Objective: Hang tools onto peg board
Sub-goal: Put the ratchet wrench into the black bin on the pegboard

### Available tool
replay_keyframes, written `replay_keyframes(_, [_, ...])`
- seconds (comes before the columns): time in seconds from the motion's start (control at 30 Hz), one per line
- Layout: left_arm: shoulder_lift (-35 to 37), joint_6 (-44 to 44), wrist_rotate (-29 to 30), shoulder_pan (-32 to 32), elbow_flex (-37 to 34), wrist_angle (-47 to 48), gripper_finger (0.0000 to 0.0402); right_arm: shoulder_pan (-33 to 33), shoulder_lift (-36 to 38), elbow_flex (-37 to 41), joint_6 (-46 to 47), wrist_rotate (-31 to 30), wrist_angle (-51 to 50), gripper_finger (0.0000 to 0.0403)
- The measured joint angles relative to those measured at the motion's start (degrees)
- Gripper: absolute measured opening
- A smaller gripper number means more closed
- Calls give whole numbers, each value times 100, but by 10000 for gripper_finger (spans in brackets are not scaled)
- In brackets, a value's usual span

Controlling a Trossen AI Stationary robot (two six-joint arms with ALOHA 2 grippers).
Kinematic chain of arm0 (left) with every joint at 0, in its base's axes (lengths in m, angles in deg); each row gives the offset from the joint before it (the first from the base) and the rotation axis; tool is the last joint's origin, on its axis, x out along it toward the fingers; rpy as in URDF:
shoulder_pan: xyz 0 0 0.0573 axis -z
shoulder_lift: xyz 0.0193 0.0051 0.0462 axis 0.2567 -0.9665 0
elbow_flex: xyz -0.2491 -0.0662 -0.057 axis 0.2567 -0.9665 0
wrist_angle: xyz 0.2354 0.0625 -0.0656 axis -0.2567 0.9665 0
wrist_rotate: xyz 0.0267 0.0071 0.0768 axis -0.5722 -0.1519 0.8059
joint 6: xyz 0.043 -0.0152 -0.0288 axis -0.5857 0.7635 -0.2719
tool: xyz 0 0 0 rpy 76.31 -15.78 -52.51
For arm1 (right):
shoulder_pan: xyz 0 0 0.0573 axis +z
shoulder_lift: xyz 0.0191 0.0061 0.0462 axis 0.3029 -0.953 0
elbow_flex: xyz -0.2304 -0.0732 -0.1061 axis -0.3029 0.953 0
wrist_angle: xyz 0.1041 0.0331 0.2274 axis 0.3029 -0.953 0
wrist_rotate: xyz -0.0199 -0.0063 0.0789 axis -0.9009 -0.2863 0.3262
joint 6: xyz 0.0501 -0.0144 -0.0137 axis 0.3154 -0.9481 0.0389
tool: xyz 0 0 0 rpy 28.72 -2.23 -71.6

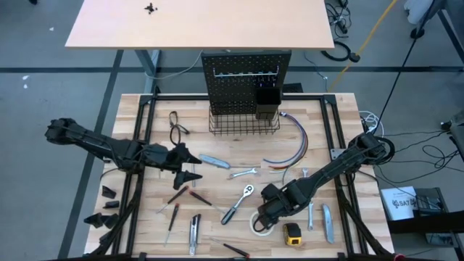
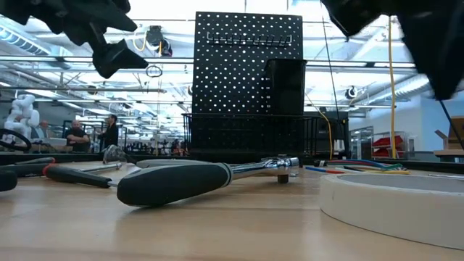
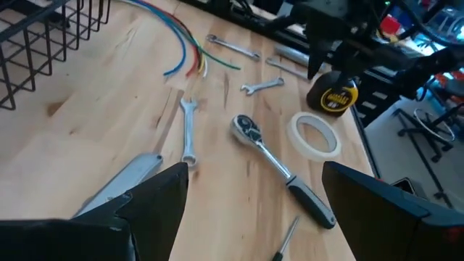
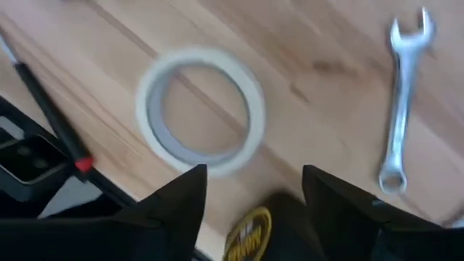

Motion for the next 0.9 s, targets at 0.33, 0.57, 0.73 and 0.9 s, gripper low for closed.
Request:
replay_keyframes(0.33, [-34, 161, -2, 115, 0, 11, 318, 157, -313, -2, -897, -871, 469, 235])
replay_keyframes(0.57, [-32, 278, -4, 198, 0, 45, 318, 166, -607, 0, -1441, -942, 874, 233])
replay_keyframes(0.73, [-32, 273, -4, 197, 2, 57, 318, -141, -632, -45, -2310, -897, 1727, 232])
replay_keyframes(0.9, [-32, 242, -6, 197, 2, 62, 318, -310, -631, -316, -4791, -880, 1847, 227])
